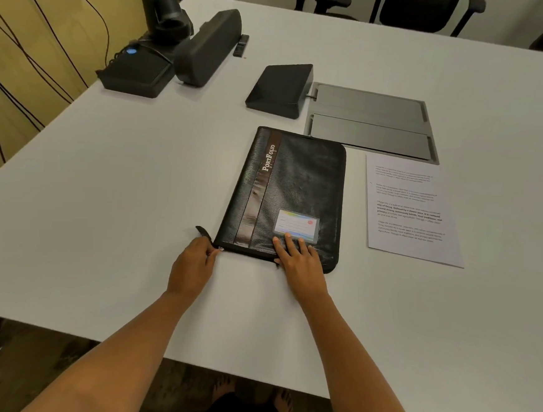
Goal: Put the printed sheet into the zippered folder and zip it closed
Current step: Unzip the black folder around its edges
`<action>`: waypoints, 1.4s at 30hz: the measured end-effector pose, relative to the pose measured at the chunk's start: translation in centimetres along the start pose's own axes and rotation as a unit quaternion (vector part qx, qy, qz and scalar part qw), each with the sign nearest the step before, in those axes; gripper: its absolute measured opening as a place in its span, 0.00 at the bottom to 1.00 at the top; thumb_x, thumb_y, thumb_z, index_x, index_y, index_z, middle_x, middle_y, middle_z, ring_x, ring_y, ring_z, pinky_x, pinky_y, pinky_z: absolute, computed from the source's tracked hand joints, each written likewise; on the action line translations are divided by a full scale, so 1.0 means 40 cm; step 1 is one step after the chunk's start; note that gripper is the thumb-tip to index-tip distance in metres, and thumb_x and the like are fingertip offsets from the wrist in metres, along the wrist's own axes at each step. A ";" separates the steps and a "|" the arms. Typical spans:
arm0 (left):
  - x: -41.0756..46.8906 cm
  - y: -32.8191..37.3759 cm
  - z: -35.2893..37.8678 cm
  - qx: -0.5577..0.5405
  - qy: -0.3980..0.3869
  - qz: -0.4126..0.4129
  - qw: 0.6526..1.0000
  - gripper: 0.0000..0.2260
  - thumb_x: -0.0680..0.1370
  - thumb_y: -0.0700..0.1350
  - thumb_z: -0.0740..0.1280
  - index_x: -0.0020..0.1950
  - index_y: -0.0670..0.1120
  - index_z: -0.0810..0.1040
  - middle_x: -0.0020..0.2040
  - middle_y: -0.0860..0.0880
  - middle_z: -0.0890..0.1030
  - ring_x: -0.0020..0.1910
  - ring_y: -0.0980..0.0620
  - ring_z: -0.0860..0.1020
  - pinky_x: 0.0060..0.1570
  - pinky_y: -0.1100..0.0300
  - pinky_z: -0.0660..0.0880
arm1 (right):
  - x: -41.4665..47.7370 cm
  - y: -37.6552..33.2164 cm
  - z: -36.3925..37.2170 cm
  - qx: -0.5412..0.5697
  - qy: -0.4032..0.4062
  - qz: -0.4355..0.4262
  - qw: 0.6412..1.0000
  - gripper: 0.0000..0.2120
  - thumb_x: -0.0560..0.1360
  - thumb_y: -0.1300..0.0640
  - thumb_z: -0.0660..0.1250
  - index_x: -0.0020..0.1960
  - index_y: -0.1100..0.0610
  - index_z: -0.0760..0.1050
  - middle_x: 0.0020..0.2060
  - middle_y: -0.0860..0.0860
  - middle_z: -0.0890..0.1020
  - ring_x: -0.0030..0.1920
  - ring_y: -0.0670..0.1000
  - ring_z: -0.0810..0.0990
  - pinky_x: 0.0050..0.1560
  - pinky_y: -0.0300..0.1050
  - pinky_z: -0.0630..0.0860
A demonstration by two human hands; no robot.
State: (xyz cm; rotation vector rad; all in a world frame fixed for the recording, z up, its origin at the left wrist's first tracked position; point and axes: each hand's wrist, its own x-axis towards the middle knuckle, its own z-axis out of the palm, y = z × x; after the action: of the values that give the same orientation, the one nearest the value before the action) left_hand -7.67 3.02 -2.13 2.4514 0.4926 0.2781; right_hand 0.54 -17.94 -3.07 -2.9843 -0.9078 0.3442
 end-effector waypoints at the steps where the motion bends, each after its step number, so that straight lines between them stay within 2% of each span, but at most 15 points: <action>1: -0.001 -0.011 -0.008 0.002 0.004 -0.006 1.000 0.08 0.77 0.41 0.66 0.40 0.39 0.72 0.37 0.49 0.72 0.33 0.49 0.71 0.33 0.59 0.66 | 0.000 0.000 0.000 -0.003 -0.002 -0.001 1.000 0.24 0.82 0.52 0.47 0.76 0.52 0.45 0.76 0.57 0.55 0.74 0.62 0.56 0.72 0.58 0.57; 4: 0.000 -0.056 -0.047 0.002 0.026 -0.022 0.999 0.08 0.78 0.42 0.65 0.40 0.41 0.71 0.37 0.49 0.72 0.32 0.48 0.71 0.33 0.58 0.66 | -0.001 0.002 0.002 -0.008 -0.006 -0.002 1.000 0.25 0.82 0.52 0.47 0.76 0.52 0.44 0.76 0.57 0.54 0.74 0.62 0.56 0.72 0.58 0.57; 7: 0.010 -0.074 -0.076 0.027 0.015 0.002 1.000 0.08 0.78 0.45 0.65 0.41 0.43 0.71 0.38 0.51 0.72 0.31 0.49 0.71 0.32 0.59 0.67 | 0.000 0.002 0.001 -0.009 -0.003 -0.003 1.000 0.24 0.82 0.51 0.47 0.76 0.52 0.44 0.76 0.57 0.55 0.74 0.61 0.57 0.72 0.57 0.57; 11: 0.025 -0.072 -0.078 0.024 0.021 -0.008 0.999 0.08 0.78 0.45 0.64 0.41 0.43 0.71 0.38 0.51 0.72 0.31 0.50 0.71 0.28 0.62 0.65 | 0.002 -0.004 -0.007 -0.011 -0.004 -0.004 1.000 0.24 0.82 0.50 0.45 0.76 0.52 0.45 0.76 0.57 0.55 0.74 0.61 0.58 0.71 0.57 0.58; 18: 0.038 -0.082 -0.073 0.010 0.014 -0.044 0.999 0.08 0.77 0.44 0.66 0.40 0.43 0.71 0.38 0.50 0.74 0.35 0.49 0.72 0.30 0.63 0.66 | 0.004 -0.013 -0.020 0.000 -0.009 0.000 1.000 0.24 0.82 0.50 0.47 0.76 0.52 0.47 0.76 0.56 0.56 0.74 0.60 0.57 0.71 0.56 0.59; 23: 0.059 -0.088 -0.076 -0.014 -0.032 -0.107 0.994 0.06 0.76 0.43 0.67 0.40 0.44 0.75 0.39 0.49 0.76 0.40 0.48 0.76 0.37 0.59 0.70 | 0.003 -0.011 -0.031 0.056 0.005 0.011 0.998 0.24 0.81 0.48 0.52 0.75 0.50 0.53 0.76 0.52 0.59 0.74 0.56 0.60 0.71 0.54 0.61; 27: 0.081 -0.092 -0.087 -0.023 -0.050 -0.107 0.993 0.04 0.77 0.43 0.66 0.48 0.43 0.77 0.46 0.46 0.79 0.45 0.48 0.77 0.44 0.55 0.74 | -0.005 -0.011 -0.038 0.089 0.019 0.019 0.996 0.24 0.80 0.48 0.55 0.74 0.49 0.56 0.75 0.50 0.60 0.73 0.55 0.61 0.70 0.52 0.62; 30: 0.096 -0.079 -0.089 -0.025 -0.033 -0.087 0.995 0.06 0.78 0.43 0.64 0.52 0.43 0.76 0.50 0.45 0.78 0.51 0.46 0.76 0.48 0.54 0.73 | -0.008 -0.012 -0.047 0.114 0.027 0.026 0.993 0.23 0.80 0.45 0.55 0.73 0.49 0.59 0.74 0.49 0.62 0.73 0.54 0.62 0.69 0.51 0.64; 32: 0.107 -0.062 -0.084 -0.031 -0.028 -0.066 0.997 0.07 0.78 0.42 0.64 0.54 0.42 0.75 0.53 0.44 0.77 0.54 0.45 0.75 0.51 0.54 0.73 | -0.008 -0.012 -0.055 0.152 0.043 0.042 0.987 0.22 0.79 0.45 0.55 0.71 0.50 0.64 0.73 0.49 0.66 0.71 0.53 0.67 0.68 0.49 0.67; 36: 0.135 -0.013 -0.071 -0.042 -0.029 -0.023 0.998 0.12 0.78 0.41 0.63 0.61 0.42 0.73 0.62 0.43 0.75 0.61 0.46 0.72 0.58 0.54 0.72 | -0.006 -0.006 -0.073 0.208 0.077 0.078 0.972 0.17 0.79 0.48 0.57 0.65 0.54 0.71 0.63 0.53 0.77 0.59 0.54 0.78 0.58 0.47 0.74; 42: 0.162 0.034 -0.041 -0.035 -0.109 0.021 0.993 0.17 0.79 0.44 0.61 0.68 0.43 0.68 0.67 0.44 0.71 0.67 0.47 0.68 0.65 0.54 0.67 | 0.005 0.004 -0.082 0.310 0.092 0.148 0.935 0.19 0.79 0.52 0.61 0.68 0.55 0.69 0.66 0.54 0.74 0.67 0.54 0.70 0.66 0.48 0.69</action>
State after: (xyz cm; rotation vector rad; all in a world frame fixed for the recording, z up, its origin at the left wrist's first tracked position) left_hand -1.91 5.54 0.52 2.3899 0.3327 0.0418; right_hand 1.47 -17.78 0.10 -2.4906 -0.2538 0.2767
